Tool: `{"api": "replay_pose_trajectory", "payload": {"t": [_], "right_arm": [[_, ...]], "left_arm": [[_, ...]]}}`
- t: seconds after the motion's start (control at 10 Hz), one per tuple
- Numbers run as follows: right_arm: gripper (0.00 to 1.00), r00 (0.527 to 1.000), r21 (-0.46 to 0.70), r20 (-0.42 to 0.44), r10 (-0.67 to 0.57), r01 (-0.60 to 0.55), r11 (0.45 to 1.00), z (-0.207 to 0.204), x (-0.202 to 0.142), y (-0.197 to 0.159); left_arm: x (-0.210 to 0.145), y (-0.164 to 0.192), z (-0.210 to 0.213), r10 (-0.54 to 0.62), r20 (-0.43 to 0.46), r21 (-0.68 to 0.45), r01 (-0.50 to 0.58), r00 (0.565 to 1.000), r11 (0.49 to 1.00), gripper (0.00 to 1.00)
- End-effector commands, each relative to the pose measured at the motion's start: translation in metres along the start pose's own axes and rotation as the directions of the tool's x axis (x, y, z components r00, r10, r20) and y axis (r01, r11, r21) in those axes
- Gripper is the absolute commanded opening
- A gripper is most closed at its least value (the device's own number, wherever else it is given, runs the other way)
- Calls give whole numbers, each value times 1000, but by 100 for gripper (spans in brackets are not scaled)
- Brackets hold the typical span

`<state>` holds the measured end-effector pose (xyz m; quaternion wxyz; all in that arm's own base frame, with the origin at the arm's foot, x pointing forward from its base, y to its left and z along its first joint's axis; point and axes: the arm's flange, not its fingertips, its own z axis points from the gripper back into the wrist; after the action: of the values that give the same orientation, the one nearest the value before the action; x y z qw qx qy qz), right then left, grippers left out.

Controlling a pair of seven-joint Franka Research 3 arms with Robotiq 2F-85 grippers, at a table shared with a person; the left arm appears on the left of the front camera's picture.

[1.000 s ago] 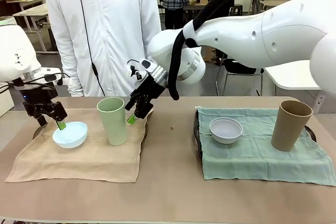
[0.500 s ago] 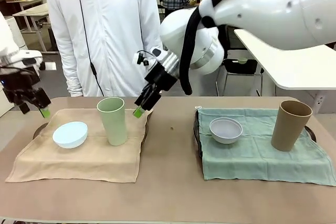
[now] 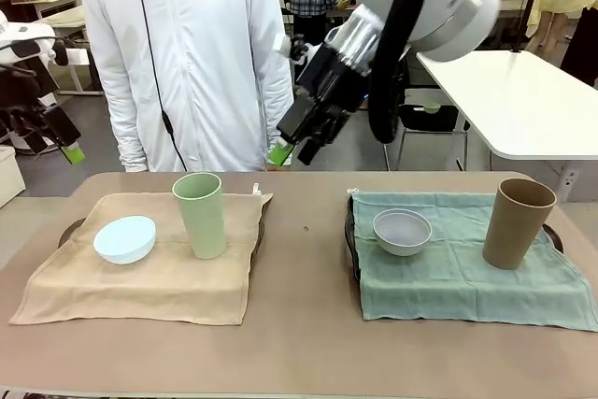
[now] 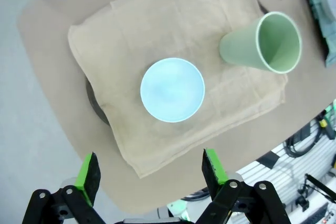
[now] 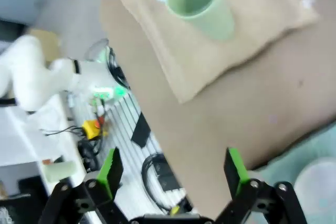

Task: Set up a tray with a mat and arrange the tableware.
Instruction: Place the Picnic Bowl and Reusable plastic cup back onto the Handle tray in front of the human's position.

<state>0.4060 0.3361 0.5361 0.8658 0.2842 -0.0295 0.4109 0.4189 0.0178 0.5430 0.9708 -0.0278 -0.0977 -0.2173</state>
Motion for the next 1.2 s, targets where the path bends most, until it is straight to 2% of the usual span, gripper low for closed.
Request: {"api": "replay_pose_trajectory", "payload": {"t": [0.0,0.1,0.2,0.3,1.1], "right_arm": [[100,977,-101,-151,-150,136,986,4,-8,30],[100,933,-315,-273,-234,143,938,12,-4,35],[100,888,-490,-362,-283,77,868,14,3,28],[100,977,-193,-131,-168,141,971,10,-18,24],[100,977,-193,-131,-168,141,971,10,-18,24]], "left_arm": [[1,5,-7,9,-6,-2,-9,1000,1000,100],[1,5,-7,9,-6,-2,-9,1000,1000,100],[1,5,-7,9,-6,-2,-9,1000,1000,100],[1,5,-7,9,-6,-2,-9,1000,1000,100],[1,5,-7,9,-6,-2,-9,1000,1000,100]]}}
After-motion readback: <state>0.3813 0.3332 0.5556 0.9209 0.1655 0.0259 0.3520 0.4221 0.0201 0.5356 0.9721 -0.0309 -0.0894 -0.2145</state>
